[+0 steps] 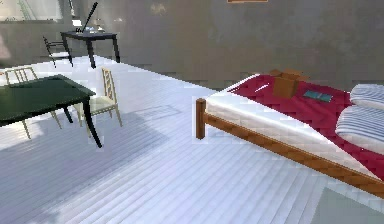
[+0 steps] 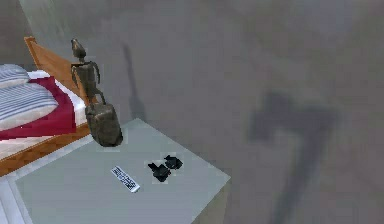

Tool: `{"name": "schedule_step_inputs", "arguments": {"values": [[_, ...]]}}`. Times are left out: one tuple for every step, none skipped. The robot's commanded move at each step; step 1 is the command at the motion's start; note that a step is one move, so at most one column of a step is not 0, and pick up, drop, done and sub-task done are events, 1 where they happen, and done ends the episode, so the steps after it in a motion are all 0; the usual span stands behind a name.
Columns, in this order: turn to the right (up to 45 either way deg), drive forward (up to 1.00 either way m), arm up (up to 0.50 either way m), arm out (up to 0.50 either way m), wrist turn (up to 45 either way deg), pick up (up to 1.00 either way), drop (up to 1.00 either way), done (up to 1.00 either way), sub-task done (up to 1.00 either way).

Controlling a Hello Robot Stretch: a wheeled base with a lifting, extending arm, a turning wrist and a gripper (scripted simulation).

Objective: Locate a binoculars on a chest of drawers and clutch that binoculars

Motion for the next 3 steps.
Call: {"name": "schedule_step_inputs", "arguments": {"values": [[0.0,0.00,0.50,0.00,0.0,0.00,0.00,0.00,0.00],[0.0,0.00,0.26,0.00,0.0,0.00,0.00,0.00,0.00],[0.0,0.00,0.00,0.34,0.0,0.00,0.00,0.00,0.00]]}}
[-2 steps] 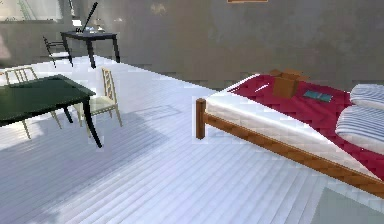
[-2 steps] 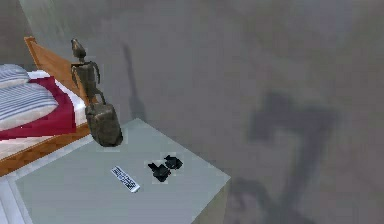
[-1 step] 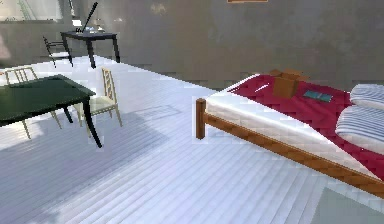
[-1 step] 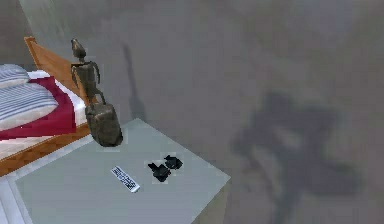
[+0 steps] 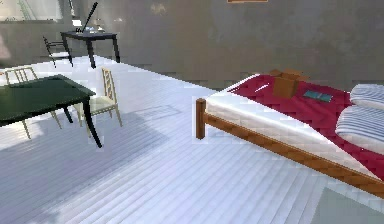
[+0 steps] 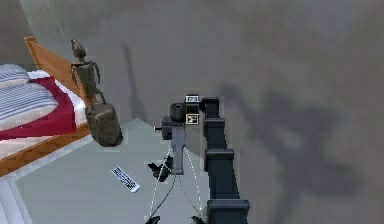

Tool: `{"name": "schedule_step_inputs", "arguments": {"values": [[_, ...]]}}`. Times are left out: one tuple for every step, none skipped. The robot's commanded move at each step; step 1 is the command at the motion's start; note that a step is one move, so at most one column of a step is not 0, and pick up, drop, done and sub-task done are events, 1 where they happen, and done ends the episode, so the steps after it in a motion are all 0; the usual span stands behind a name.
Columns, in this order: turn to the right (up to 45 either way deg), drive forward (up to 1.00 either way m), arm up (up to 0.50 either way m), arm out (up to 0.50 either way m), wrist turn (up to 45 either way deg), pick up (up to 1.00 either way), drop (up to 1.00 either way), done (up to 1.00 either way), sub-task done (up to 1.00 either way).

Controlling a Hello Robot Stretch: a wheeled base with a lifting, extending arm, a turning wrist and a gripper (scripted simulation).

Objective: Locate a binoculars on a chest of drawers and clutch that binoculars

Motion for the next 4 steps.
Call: {"name": "schedule_step_inputs", "arguments": {"values": [[0.0,0.00,0.00,0.00,45.0,0.00,0.00,0.00,0.00],[0.0,0.00,0.00,0.00,45.0,0.00,0.00,0.00,0.00],[0.0,0.00,0.00,0.00,45.0,0.00,0.00,0.00,0.00],[0.0,0.00,0.00,0.00,12.0,0.00,0.00,0.00,0.00]]}}
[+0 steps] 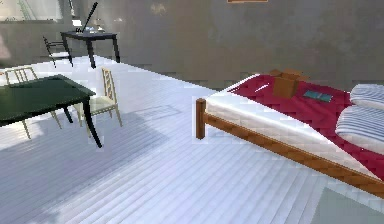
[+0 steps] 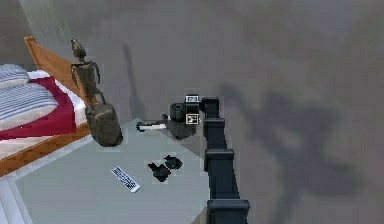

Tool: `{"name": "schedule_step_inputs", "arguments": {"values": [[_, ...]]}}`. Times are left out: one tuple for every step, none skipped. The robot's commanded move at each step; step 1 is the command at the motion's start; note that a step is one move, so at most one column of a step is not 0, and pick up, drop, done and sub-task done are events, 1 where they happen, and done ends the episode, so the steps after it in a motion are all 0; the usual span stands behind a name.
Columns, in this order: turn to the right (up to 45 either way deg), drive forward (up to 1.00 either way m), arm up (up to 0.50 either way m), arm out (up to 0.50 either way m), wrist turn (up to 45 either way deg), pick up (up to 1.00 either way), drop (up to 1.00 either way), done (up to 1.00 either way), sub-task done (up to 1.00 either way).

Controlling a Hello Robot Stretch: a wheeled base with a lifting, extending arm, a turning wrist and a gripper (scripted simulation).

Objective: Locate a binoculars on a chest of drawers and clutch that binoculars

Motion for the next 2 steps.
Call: {"name": "schedule_step_inputs", "arguments": {"values": [[0.0,0.00,-0.30,0.00,0.0,0.00,0.00,0.00,0.00],[0.0,0.00,0.00,0.00,0.0,1.00,0.00,0.00,0.00]]}}
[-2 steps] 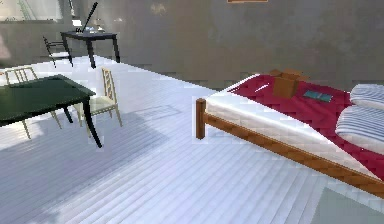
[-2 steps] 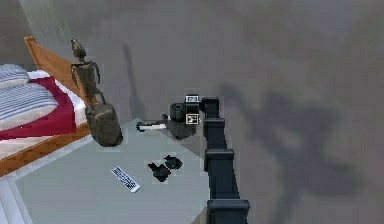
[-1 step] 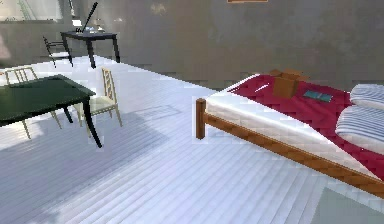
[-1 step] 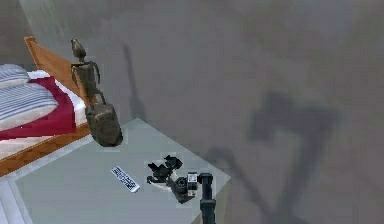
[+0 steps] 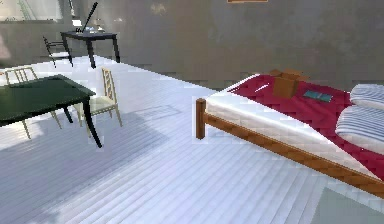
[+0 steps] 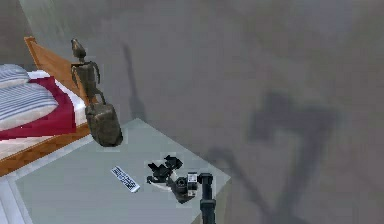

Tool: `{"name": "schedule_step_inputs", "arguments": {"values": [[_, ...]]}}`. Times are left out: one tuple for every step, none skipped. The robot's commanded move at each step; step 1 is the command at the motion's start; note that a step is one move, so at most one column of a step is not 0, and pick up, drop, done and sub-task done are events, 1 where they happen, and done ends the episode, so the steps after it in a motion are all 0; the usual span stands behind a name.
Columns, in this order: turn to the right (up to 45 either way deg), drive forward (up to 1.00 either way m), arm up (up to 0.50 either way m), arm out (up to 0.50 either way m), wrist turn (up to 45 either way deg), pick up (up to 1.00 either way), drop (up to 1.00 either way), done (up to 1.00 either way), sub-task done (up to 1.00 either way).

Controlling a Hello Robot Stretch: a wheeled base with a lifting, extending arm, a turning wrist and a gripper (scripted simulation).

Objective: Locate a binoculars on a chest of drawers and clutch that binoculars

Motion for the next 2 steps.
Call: {"name": "schedule_step_inputs", "arguments": {"values": [[0.0,0.00,0.10,0.00,0.0,0.00,0.00,0.00,0.00],[0.0,0.00,0.00,0.00,0.0,0.00,0.00,1.00,0.00]]}}
